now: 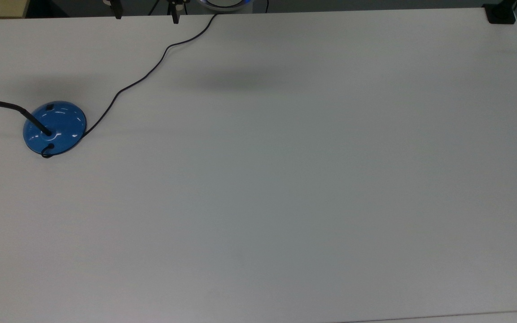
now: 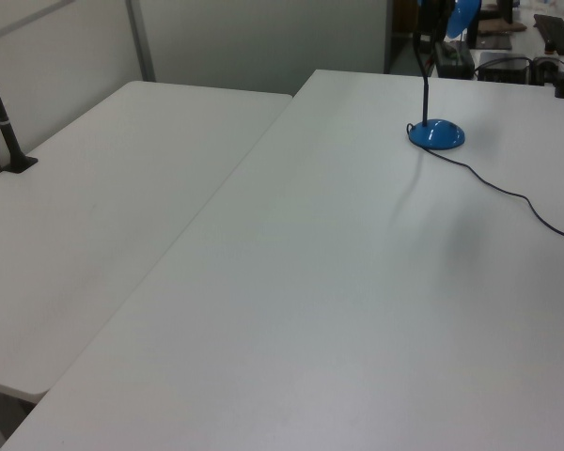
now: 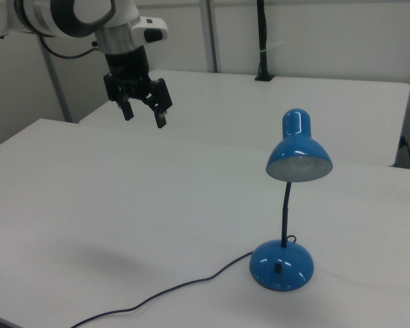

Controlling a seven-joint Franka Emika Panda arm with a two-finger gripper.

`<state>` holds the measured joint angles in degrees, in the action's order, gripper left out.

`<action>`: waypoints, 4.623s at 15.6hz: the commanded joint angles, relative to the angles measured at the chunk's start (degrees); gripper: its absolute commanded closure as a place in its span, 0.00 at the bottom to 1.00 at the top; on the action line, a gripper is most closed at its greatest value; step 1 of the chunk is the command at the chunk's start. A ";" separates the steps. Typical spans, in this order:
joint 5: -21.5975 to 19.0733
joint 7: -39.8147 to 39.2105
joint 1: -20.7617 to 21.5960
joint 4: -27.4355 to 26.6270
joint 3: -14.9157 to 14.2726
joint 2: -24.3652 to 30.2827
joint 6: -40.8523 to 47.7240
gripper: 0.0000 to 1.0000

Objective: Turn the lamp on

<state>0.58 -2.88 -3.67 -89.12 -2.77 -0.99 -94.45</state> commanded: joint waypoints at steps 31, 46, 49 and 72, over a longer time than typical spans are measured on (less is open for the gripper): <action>-13.40 -42.21 -17.07 -35.69 -6.11 1.09 -41.93 1.00; -19.91 -43.09 -20.85 -31.82 -6.11 -9.55 -57.69 1.00; -20.26 -43.09 -20.94 -30.51 -6.11 -11.66 -57.95 1.00; -19.83 -43.27 -20.68 -28.30 -6.02 -16.94 -60.50 1.00</action>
<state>-17.87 -44.53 -24.56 -118.32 -8.95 -16.09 -154.43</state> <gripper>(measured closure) 0.991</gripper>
